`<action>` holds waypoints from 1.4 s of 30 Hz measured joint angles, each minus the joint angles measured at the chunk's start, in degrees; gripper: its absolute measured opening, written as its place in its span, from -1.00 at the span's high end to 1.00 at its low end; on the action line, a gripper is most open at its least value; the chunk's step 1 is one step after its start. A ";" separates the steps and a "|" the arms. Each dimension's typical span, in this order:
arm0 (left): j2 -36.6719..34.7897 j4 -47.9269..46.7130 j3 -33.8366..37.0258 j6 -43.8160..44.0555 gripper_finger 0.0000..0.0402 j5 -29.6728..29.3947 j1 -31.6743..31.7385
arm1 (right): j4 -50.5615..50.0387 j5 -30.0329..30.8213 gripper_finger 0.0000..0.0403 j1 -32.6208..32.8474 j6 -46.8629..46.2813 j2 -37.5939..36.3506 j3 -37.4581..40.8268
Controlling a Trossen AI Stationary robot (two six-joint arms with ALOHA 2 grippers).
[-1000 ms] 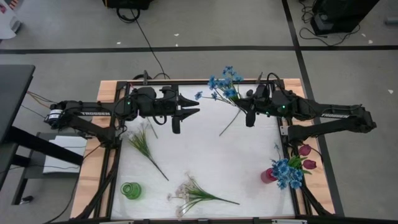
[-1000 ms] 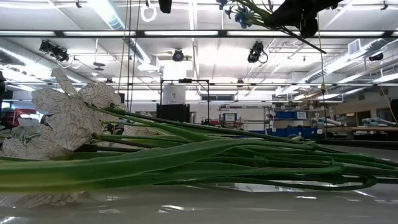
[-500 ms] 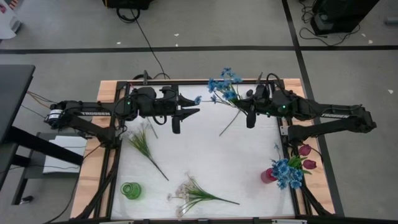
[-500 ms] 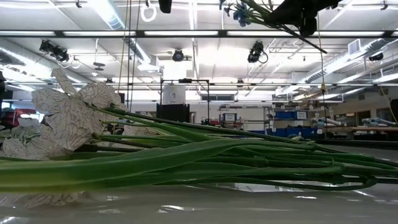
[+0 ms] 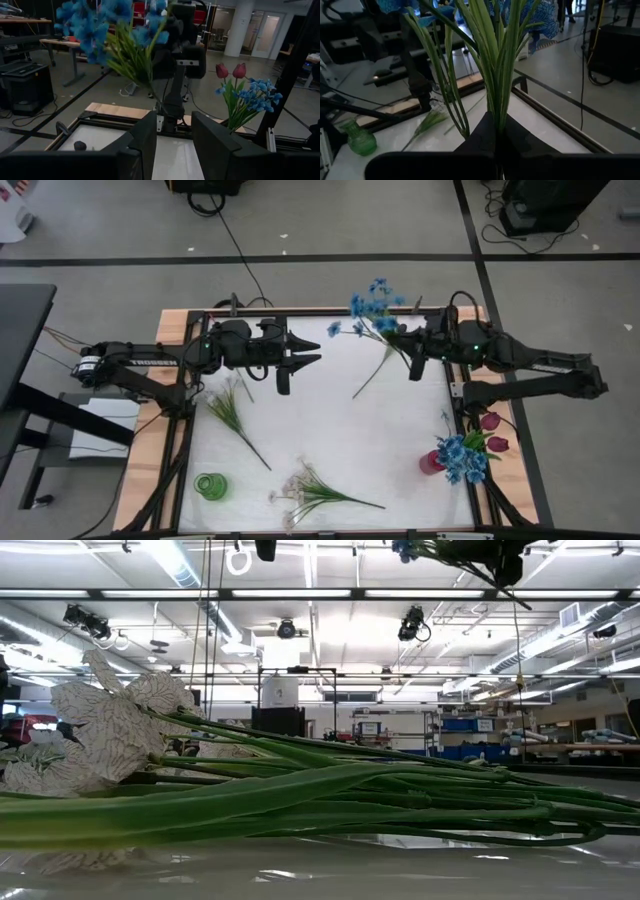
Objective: Sort flowers into vase by color
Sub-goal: Put the blue flowers into the red flower vase
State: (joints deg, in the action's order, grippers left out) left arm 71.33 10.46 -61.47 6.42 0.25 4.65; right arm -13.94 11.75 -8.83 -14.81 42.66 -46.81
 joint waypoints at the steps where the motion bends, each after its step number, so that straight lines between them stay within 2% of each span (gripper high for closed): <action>1: 0.02 0.00 0.00 0.02 0.37 0.00 0.00 | -0.16 -0.37 0.94 -0.25 0.00 -0.48 0.00; 10: 0.02 0.02 0.00 0.00 0.37 0.00 0.02 | -5.59 -1.38 0.94 -1.96 0.36 -4.45 -0.02; 21: 0.01 0.02 0.00 0.00 0.37 0.00 0.00 | -5.00 -1.53 0.94 -3.63 1.43 -8.22 -0.02; 27: 0.02 0.02 0.00 0.00 0.37 0.00 0.00 | -5.70 -5.57 0.94 -4.16 1.51 -12.04 -0.02; 34: 0.02 0.00 0.00 0.01 0.37 0.00 0.02 | -11.20 -9.38 0.94 -4.16 2.82 -18.90 -0.02; 40: 0.01 0.01 0.00 0.00 0.37 0.00 0.00 | -11.52 -15.85 0.94 -4.16 3.08 -23.42 -0.02; 42: 0.00 0.00 0.00 0.02 0.37 0.00 0.02 | -11.56 -16.35 0.94 -4.16 2.60 -24.88 -0.02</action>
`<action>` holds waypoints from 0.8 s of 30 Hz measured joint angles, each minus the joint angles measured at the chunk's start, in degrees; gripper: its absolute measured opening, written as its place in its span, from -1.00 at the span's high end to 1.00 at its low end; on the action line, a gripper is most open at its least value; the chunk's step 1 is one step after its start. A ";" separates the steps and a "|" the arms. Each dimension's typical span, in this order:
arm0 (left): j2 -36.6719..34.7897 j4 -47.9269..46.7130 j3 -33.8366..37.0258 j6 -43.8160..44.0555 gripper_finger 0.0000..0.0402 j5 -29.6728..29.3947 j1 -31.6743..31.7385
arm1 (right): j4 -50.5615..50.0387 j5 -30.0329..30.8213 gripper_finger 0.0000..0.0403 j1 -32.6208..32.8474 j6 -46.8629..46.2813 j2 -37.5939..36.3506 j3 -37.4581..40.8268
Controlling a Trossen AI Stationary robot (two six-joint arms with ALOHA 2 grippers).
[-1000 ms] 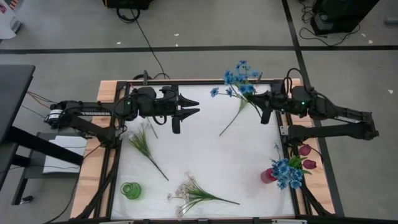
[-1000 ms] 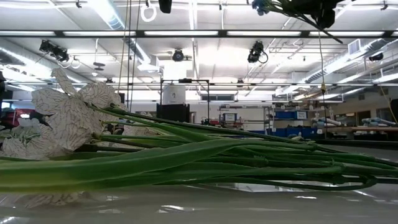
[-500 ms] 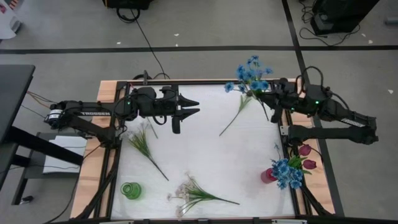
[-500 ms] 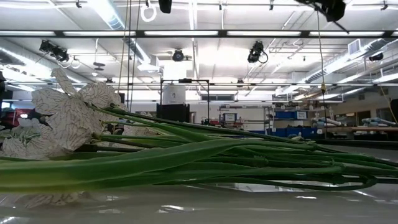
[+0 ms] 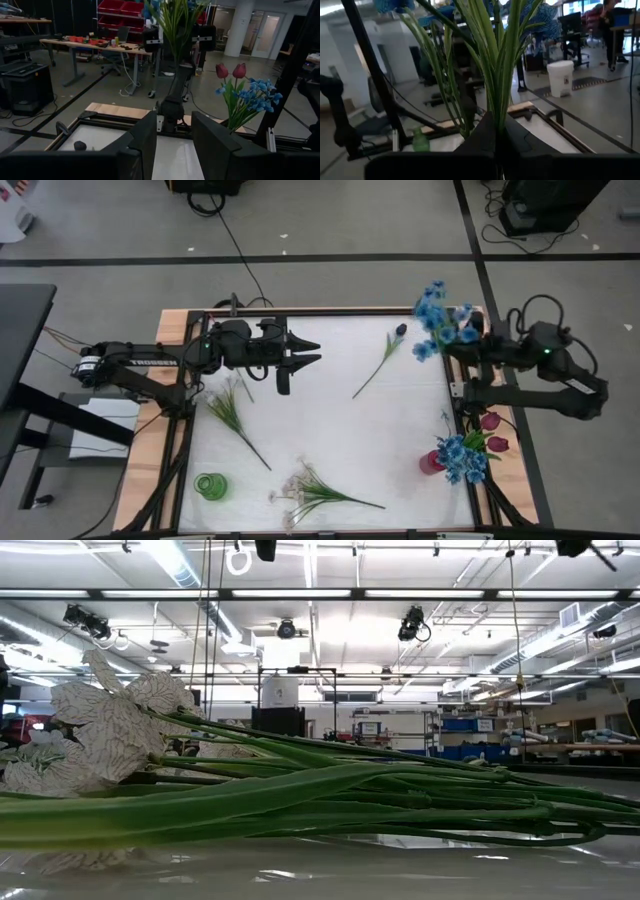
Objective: Sort flowers into vase by color
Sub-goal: Put the blue flowers into the red flower vase
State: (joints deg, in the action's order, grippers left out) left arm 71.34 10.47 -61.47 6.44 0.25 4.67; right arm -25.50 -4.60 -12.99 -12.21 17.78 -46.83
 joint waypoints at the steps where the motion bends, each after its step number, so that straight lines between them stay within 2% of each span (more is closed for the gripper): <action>1: 0.00 -0.01 0.00 -0.02 0.37 0.00 -0.02 | -0.02 -0.02 0.94 0.00 -0.80 -0.80 0.00; 4: 0.01 0.01 0.00 -0.01 0.37 0.01 0.00 | 1.86 -0.70 0.94 0.07 -2.42 -3.61 1.65; 7: -0.01 0.01 0.00 0.00 0.37 0.00 0.00 | 6.86 -3.44 0.94 0.09 -5.29 -7.44 6.98; 14: -0.01 0.00 0.00 -0.01 0.37 0.00 -0.01 | 25.11 -17.37 0.94 0.09 -15.41 -17.25 23.29; 19: -0.01 -0.03 0.00 -0.02 0.37 -0.01 -0.02 | 31.23 -28.96 0.94 0.26 -22.33 -17.38 28.01; 24: -0.01 0.12 0.02 0.00 0.37 -0.02 -0.02 | 31.82 -32.16 0.94 0.28 -23.00 -17.44 29.28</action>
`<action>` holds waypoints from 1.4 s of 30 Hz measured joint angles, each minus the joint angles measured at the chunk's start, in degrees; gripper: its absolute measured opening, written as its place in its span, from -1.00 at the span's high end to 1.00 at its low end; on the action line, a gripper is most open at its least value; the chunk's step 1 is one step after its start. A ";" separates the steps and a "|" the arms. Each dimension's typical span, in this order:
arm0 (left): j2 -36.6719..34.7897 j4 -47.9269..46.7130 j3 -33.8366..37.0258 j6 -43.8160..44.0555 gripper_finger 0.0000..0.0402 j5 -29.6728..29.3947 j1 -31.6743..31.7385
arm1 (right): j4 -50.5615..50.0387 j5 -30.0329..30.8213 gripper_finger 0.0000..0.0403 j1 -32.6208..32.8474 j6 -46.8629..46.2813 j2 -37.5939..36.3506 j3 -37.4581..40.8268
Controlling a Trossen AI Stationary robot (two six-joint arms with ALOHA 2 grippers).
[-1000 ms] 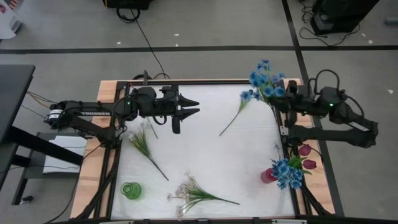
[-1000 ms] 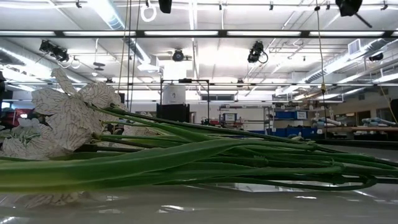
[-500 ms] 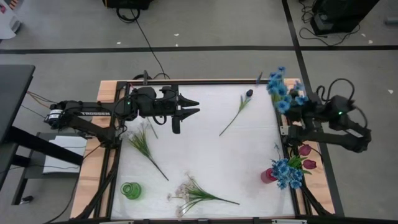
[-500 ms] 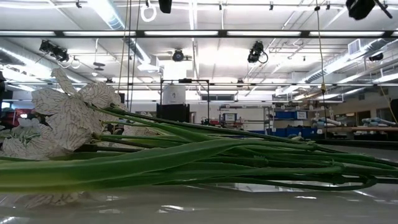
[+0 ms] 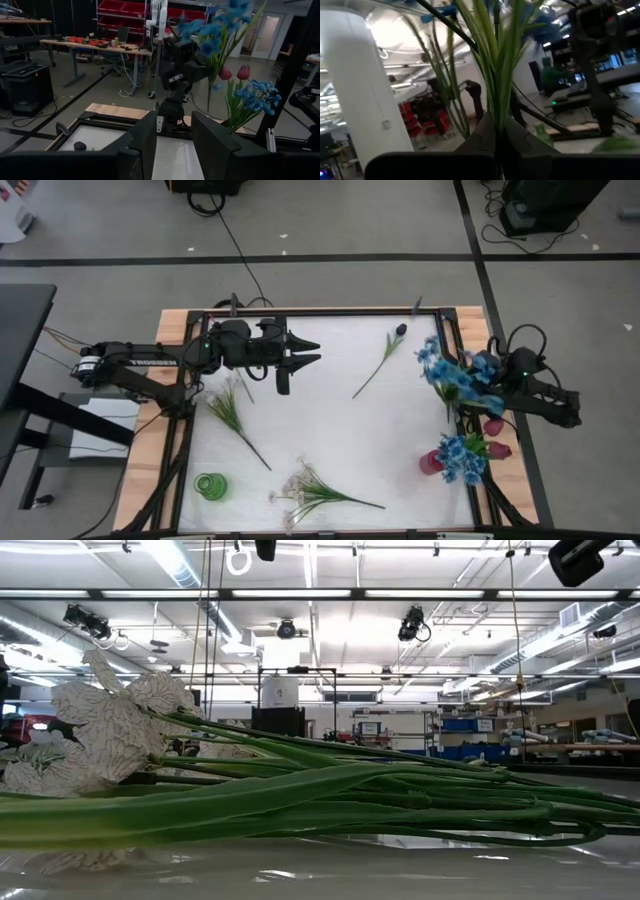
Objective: Sort flowers into vase by color
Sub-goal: Put the blue flowers into the red flower vase
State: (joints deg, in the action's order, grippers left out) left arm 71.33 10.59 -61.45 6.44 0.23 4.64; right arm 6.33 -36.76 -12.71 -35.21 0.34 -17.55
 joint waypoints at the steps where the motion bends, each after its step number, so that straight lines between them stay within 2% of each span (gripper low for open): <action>1: -0.02 0.04 0.00 -0.01 0.37 0.00 0.01 | 0.56 0.09 0.94 0.02 -0.50 -0.10 0.41; 7: -0.02 0.12 0.00 -0.02 0.37 0.02 0.02 | 2.03 -0.14 0.94 0.00 1.79 0.04 3.29; 10: -0.02 0.11 0.00 0.00 0.37 0.02 0.02 | 3.50 -0.24 0.94 0.00 -1.43 0.17 5.24; 13: -0.02 0.13 0.00 -0.02 0.37 0.00 0.02 | 9.62 1.44 0.94 0.00 -4.39 0.17 7.26; 17: -0.02 0.13 0.00 -0.02 0.37 0.02 0.02 | 11.30 11.17 0.94 -0.01 -2.47 0.94 8.94; 21: -0.02 0.09 0.00 -0.02 0.37 0.02 0.01 | 0.02 24.24 0.94 -0.13 -0.67 4.28 8.99; 24: -0.02 0.09 0.00 -0.02 0.37 0.02 0.02 | -6.83 34.26 0.94 -0.13 1.63 9.06 9.00; 28: -0.02 0.09 0.00 -0.02 0.37 0.02 0.02 | -5.39 42.41 0.94 -0.15 1.11 18.22 9.06; 34: -0.02 0.07 0.00 -0.01 0.37 0.02 0.02 | -0.36 52.31 0.94 -0.13 -15.23 34.20 8.99; 38: -0.02 0.08 0.00 -0.02 0.37 0.02 0.01 | -0.63 53.12 0.94 -0.15 -23.54 43.81 8.30; 42: -0.02 0.09 0.00 -0.02 0.37 0.02 0.02 | -1.17 45.50 0.93 -0.17 -25.62 51.66 5.91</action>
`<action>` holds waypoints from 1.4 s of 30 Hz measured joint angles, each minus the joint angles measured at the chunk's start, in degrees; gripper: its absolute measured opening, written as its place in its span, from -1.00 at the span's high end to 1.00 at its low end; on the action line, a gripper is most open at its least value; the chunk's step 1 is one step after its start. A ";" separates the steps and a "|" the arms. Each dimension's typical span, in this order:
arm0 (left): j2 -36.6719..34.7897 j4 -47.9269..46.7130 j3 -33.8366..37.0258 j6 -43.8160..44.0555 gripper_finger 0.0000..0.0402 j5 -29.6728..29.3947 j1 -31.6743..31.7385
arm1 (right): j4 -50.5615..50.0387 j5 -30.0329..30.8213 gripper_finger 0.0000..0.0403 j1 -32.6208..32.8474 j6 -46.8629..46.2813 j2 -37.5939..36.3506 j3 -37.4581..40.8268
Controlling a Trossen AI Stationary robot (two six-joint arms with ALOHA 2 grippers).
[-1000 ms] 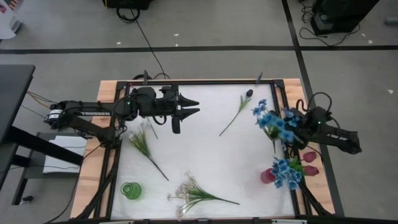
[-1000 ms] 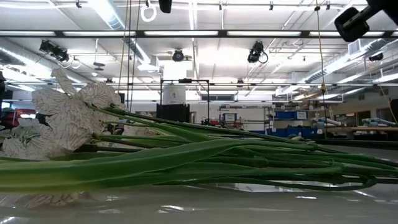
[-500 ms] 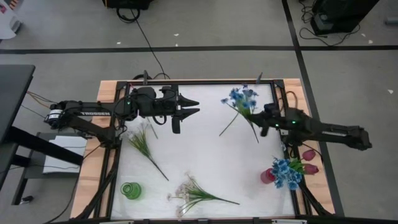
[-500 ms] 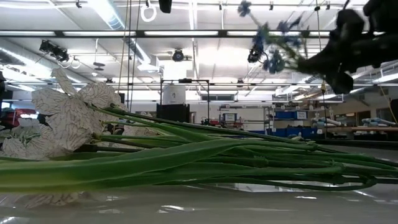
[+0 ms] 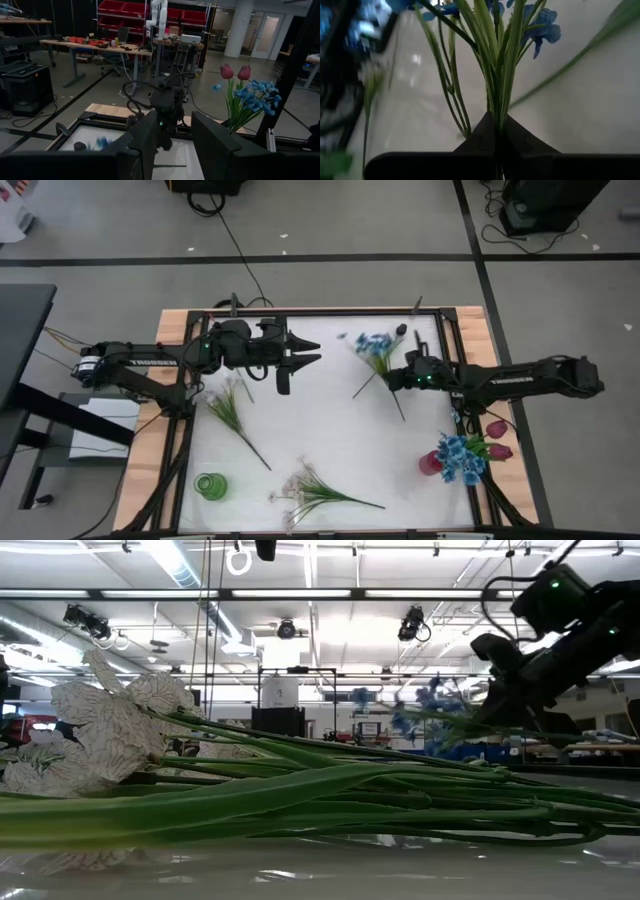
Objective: Sort flowers into vase by color
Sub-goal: Put the blue flowers into the red flower vase
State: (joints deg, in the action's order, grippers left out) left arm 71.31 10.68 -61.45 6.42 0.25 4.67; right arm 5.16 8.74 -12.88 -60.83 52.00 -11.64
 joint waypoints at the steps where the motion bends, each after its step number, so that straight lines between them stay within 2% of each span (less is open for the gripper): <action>1: 0.00 -0.02 0.00 0.00 0.37 0.00 0.00 | -0.40 -1.87 0.92 0.00 0.69 1.52 -0.77; 6: 0.00 -0.02 0.00 0.00 0.37 0.00 0.00 | -4.63 -8.19 0.66 -0.73 7.53 6.90 -5.02; 12: 0.01 -0.01 0.00 0.02 0.37 0.00 -0.01 | -16.02 -13.04 0.16 -3.15 19.04 9.77 -9.93; 16: 0.02 -0.02 0.00 0.00 0.37 0.00 0.00 | -25.05 -14.90 -0.04 -3.80 25.53 11.13 -15.19; 23: 0.02 -0.02 0.00 0.00 0.37 0.00 0.00 | -36.22 -14.53 0.01 -1.32 34.00 21.88 -26.72; 30: 0.02 -0.02 0.00 0.02 0.37 0.00 0.00 | -38.20 -13.22 0.04 0.30 35.53 34.96 -33.46; 38: 0.02 -0.01 0.00 0.00 0.37 0.00 -0.01 | -41.07 -8.72 0.05 0.77 37.60 40.39 -39.42; 42: 0.02 -0.02 0.00 0.02 0.37 0.02 0.00 | -40.93 -8.43 0.14 -0.06 38.48 43.49 -40.24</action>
State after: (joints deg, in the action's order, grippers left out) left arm 71.33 10.66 -61.45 6.44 0.27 4.67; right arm -35.78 0.31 -12.94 -22.35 95.49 -51.88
